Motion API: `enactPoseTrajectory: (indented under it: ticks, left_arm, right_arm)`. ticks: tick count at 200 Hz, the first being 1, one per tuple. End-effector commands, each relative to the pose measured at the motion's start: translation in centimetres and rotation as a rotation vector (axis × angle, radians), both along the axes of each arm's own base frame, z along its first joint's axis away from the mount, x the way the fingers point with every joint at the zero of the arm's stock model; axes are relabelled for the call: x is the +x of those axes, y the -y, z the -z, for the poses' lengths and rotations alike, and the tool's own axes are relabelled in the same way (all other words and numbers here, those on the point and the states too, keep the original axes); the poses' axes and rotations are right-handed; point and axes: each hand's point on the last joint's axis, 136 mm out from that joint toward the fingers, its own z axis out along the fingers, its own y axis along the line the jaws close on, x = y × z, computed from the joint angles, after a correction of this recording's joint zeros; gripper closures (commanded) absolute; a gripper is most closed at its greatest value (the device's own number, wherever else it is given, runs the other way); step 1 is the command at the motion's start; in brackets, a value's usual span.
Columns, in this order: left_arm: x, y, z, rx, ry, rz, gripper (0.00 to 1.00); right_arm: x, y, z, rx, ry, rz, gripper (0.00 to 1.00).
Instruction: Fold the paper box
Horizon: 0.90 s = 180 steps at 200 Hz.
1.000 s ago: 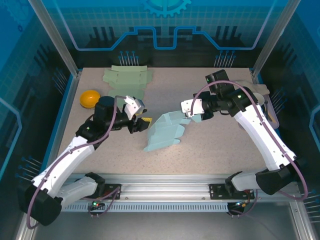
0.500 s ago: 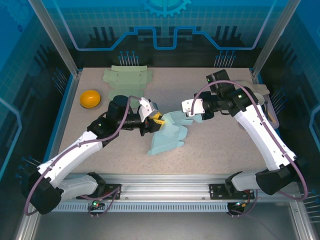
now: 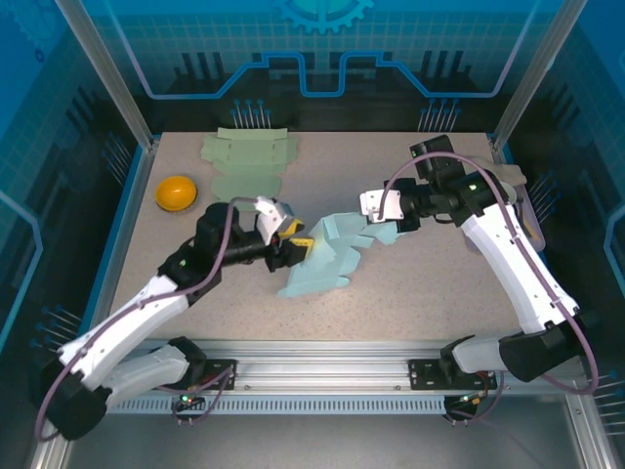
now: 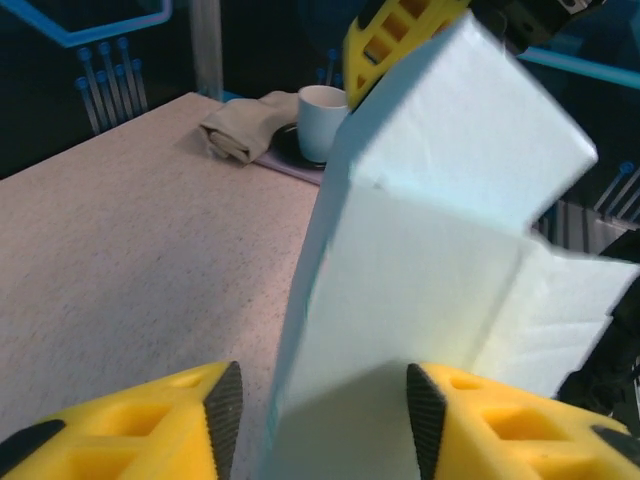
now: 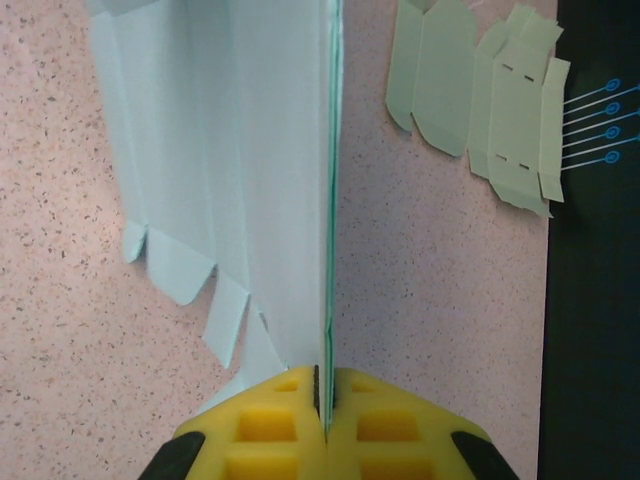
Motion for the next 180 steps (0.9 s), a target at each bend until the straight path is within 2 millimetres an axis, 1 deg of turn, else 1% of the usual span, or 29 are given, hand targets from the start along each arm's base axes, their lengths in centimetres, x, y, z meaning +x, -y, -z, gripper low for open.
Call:
enactPoseTrajectory:
  ticks: [1,15,20,33,40,47,58,76,95,114,131,156,180]
  left_arm:
    - [-0.8,-2.7,0.7,-0.095,-0.059,-0.153,0.45]
    - [-1.2,-4.6,1.0,-0.157,-0.071,-0.248,0.43]
    - [-1.2,-5.3,1.6,-0.167,-0.084,-0.284,0.43]
    - [-0.4,-7.3,2.9,-0.188,-0.122,-0.405,0.42]
    - [0.0,-7.8,3.5,-0.192,-0.148,-0.437,0.42]
    - [0.3,-8.0,4.0,-0.194,-0.174,-0.441,0.42]
    - [0.8,-7.8,4.4,-0.193,-0.208,-0.432,0.42]
    - [1.1,-6.6,4.0,-0.189,-0.207,-0.364,0.41]
    - [0.6,-5.0,2.9,-0.212,-0.185,-0.252,0.40]
    - [-0.2,-3.6,2.4,-0.234,-0.192,-0.152,0.39]
    - [-0.8,-3.0,2.0,-0.246,-0.190,-0.098,0.39]
    - [-0.6,-2.9,1.9,-0.235,-0.181,-0.094,0.39]
    - [-1.0,-1.9,1.0,-0.243,-0.176,-0.030,0.40]
  right_arm:
    - [-0.7,0.1,-2.2,0.114,0.011,-0.012,1.00]
    - [-0.7,0.1,-2.5,0.122,0.016,-0.013,1.00]
    - [-0.7,0.1,-2.5,0.125,0.016,-0.017,1.00]
    - [-0.7,-0.2,-2.7,0.137,0.008,-0.027,1.00]
    - [-0.8,-0.3,-2.7,0.144,0.005,-0.034,1.00]
    - [-0.9,-0.5,-2.8,0.151,0.001,-0.040,1.00]
    - [-1.1,-0.6,-2.7,0.157,-0.006,-0.045,1.00]
    - [-1.4,-0.6,-2.4,0.157,-0.009,-0.051,1.00]
    - [-1.6,-0.6,-2.3,0.163,-0.009,-0.057,1.00]
    - [-1.8,-0.7,-2.2,0.170,-0.013,-0.061,1.00]
    - [-1.9,-0.7,-2.4,0.175,-0.014,-0.064,1.00]
    - [-2.1,-1.0,-2.6,0.188,-0.019,-0.077,1.00]
    - [-2.3,-1.2,-2.5,0.190,-0.029,-0.089,1.00]
